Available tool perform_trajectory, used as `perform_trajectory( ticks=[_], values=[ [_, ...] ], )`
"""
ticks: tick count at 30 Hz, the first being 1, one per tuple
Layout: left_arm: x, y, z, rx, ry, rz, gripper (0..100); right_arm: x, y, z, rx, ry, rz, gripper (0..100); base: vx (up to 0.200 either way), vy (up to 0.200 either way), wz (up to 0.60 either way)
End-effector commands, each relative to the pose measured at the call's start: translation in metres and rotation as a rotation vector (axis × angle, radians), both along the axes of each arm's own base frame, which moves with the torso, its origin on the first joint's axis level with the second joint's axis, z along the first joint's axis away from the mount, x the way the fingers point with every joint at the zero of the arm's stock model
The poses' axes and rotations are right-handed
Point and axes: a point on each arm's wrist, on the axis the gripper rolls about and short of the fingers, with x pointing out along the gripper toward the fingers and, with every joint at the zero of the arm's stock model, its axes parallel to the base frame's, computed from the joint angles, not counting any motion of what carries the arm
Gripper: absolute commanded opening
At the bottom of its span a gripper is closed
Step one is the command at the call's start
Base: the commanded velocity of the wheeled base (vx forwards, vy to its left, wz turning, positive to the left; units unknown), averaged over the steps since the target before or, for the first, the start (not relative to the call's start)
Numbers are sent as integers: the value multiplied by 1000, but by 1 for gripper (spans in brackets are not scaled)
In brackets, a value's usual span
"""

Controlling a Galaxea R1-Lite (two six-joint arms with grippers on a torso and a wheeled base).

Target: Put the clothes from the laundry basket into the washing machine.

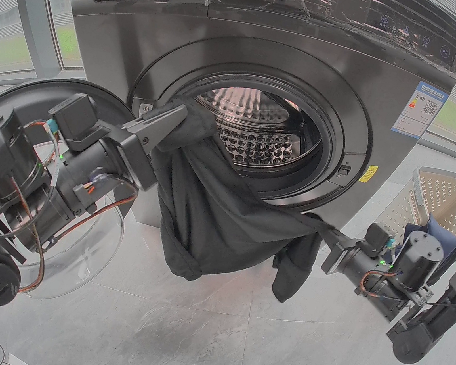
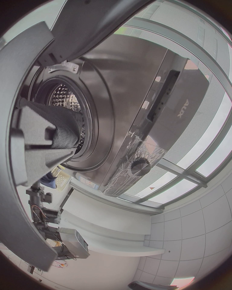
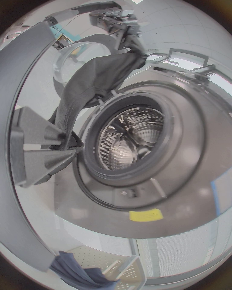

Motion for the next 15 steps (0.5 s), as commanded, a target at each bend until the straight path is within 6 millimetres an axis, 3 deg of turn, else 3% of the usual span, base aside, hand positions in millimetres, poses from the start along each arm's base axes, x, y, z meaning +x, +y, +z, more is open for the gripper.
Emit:
perform_trajectory(
  ticks=[1, 7, 15],
  values=[
    [-18, 21, 6, -21, -35, 28, 0, -24, -24, 50, 64, -144, -28, 0, 0, 0, 0],
    [-35, 33, 7, -32, -54, 32, 0, -32, -26, 70, 90, -198, -29, 0, 0, 0, 0],
    [-34, 36, 7, -29, -51, 47, 0, -34, -24, 91, 126, -257, -28, 0, 0, 0, 0]
  ],
)
